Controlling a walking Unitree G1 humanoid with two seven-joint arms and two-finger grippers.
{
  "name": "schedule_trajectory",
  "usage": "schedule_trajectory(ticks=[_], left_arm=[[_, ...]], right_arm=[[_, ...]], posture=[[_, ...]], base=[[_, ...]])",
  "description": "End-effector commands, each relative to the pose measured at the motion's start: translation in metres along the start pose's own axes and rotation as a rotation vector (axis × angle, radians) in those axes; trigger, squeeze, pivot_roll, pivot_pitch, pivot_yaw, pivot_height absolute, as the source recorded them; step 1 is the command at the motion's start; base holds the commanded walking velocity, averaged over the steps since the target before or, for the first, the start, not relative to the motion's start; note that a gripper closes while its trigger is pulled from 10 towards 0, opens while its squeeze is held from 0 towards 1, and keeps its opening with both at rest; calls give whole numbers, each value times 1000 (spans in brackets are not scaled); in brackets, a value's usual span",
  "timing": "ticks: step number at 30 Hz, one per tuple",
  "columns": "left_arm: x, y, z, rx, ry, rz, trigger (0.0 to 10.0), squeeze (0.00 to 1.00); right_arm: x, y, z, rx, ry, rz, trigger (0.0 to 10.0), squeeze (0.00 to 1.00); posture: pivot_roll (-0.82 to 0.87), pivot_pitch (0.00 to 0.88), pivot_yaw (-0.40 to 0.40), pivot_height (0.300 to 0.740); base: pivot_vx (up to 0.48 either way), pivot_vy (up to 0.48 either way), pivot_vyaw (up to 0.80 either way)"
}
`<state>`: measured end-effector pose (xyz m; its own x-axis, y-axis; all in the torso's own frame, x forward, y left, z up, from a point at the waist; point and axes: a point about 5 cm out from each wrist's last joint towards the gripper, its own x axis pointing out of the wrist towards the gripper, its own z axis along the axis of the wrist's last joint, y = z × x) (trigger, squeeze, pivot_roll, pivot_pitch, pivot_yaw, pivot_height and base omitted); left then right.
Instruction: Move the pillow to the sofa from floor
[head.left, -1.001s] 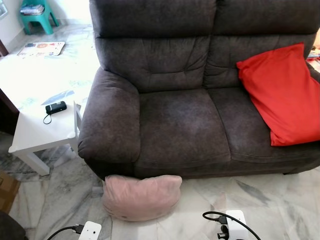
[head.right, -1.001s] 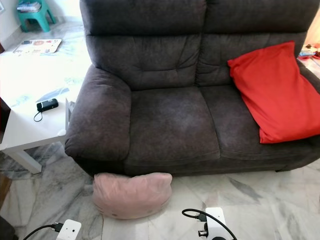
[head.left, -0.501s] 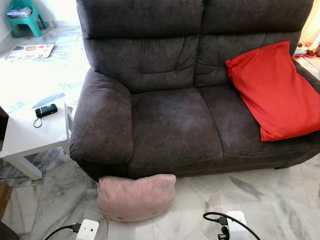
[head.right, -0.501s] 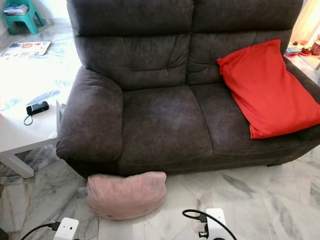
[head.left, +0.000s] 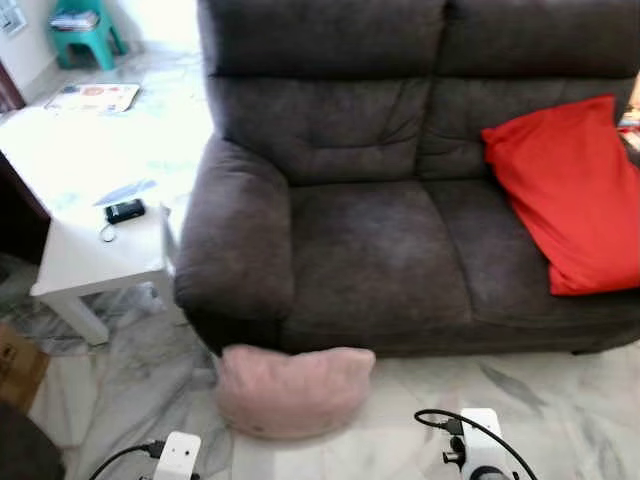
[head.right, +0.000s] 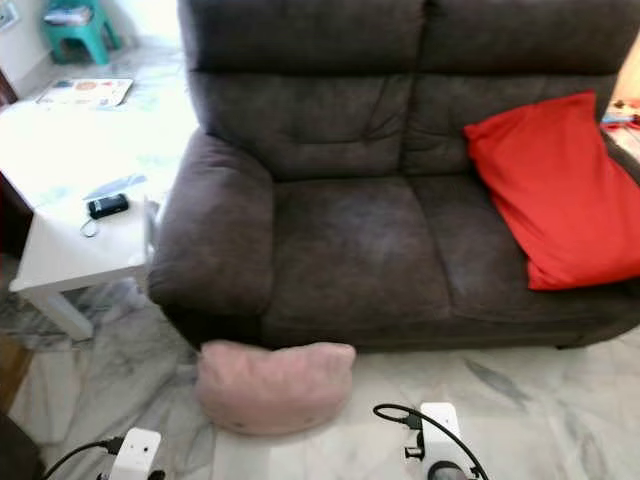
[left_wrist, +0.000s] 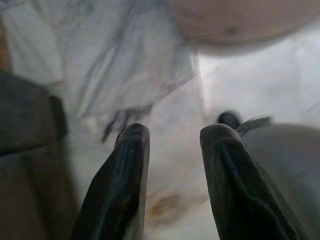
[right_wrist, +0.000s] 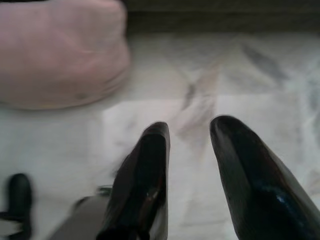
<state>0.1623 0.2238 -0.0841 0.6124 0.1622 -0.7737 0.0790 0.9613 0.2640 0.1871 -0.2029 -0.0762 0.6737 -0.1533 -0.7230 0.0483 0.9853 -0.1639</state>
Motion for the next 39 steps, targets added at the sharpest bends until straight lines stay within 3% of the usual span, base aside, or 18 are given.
schedule_trajectory(ticks=[1, 7, 13, 25, 39], left_arm=[[0, -1, 1, -8, -2, 5, 10000, 0], [1, -4, 5, 21, -29, -17, 10000, 0], [1, -9, 9, -4, -46, -30, 10000, 0], [2, -10, 16, -11, -78, -26, 10000, 0], [3, -13, 22, -20, -110, -26, 10000, 0]], right_arm=[[-1, -6, -2, 7, 4, -18, 10000, 0], [0, -5, 1, 8, -10, -17, 10000, 0], [0, -6, 2, 9, -14, -18, 10000, 0], [-2, -14, -10, 19, 46, -23, 10000, 0], [-2, -4, -8, -4, 24, 21, 10000, 0]], posture=[[-8, 91, -2, 740], [-8, 89, -2, 740], [-9, 88, -3, 740], [-7, 84, -4, 740], [-8, 90, -10, 740]], base=[[0, 416, 0], [0, 69, 0], [0, 0, 0], [0, 0, 0], [251, 0, 0]])
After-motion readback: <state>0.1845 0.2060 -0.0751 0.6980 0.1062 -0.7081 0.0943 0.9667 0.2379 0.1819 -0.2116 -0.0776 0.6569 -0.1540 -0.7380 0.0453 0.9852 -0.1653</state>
